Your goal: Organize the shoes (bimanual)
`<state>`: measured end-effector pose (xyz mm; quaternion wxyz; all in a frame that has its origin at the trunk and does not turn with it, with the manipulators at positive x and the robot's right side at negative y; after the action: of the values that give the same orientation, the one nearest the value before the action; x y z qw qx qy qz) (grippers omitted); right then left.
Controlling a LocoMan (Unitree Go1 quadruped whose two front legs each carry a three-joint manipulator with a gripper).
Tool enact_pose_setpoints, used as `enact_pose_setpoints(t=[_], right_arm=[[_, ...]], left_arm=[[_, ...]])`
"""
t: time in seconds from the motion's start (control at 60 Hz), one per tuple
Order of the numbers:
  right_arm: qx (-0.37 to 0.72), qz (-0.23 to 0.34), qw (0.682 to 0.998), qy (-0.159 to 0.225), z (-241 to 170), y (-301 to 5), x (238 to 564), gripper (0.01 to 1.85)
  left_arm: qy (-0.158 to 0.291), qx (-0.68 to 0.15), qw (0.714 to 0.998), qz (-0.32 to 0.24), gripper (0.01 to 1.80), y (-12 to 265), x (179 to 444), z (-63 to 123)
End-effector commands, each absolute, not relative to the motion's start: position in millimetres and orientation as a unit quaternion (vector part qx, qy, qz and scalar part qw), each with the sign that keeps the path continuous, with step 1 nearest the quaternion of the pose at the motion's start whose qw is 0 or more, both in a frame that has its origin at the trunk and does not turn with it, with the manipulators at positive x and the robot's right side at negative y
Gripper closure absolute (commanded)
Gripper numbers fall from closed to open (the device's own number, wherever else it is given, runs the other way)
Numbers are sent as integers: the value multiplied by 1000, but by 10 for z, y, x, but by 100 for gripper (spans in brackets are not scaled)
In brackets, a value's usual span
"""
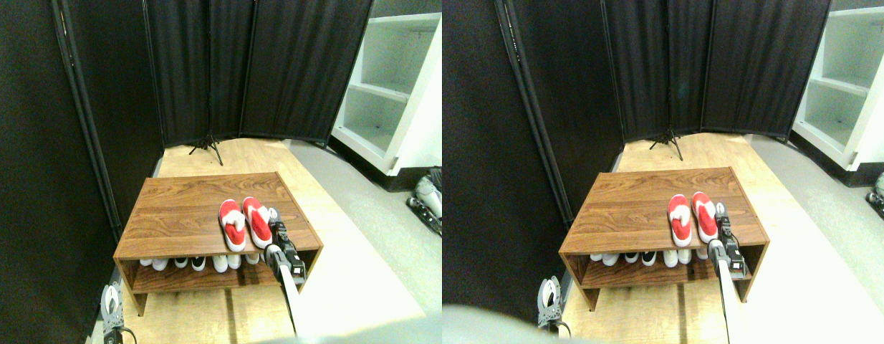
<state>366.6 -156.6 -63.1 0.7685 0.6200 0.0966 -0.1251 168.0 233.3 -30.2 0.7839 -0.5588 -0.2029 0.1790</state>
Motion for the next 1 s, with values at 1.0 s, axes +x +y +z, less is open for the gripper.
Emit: enact_pose_setpoints(t=[1.0], right_arm=[[595, -100, 795, 71, -427, -1585, 3585, 185]], left_arm=[[-218, -563, 780, 165, 180, 2297, 1768, -242]])
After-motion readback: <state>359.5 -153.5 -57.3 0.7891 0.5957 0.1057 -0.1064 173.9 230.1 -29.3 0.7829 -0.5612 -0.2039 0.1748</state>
